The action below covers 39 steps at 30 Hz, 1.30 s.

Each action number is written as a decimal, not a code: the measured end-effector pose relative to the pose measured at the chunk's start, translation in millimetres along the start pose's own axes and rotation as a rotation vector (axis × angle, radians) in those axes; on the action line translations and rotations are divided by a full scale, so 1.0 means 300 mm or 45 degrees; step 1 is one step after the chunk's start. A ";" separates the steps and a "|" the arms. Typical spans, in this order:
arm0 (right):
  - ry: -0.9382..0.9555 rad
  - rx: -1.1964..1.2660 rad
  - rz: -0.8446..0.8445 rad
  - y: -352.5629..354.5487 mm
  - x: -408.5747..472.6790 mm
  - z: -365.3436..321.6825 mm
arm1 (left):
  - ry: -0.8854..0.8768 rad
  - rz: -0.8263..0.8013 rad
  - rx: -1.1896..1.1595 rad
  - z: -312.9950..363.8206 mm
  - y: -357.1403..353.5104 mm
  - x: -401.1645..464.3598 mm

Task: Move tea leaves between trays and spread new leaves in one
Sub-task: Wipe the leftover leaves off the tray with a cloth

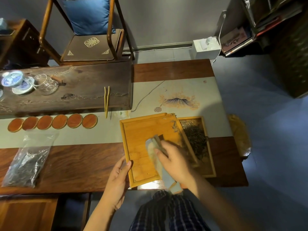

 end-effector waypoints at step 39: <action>-0.155 0.005 -0.276 0.224 -0.111 0.270 | -0.059 0.171 0.335 0.062 0.096 0.036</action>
Point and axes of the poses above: each hand's wrist, its own x-axis towards the middle knuckle, its own y-axis out of the back of the hand, z = x × y, the point moved 10 cm from there along x, towards the middle knuckle, and after that the axes turned 13 degrees about z, right-handed, at the moved point
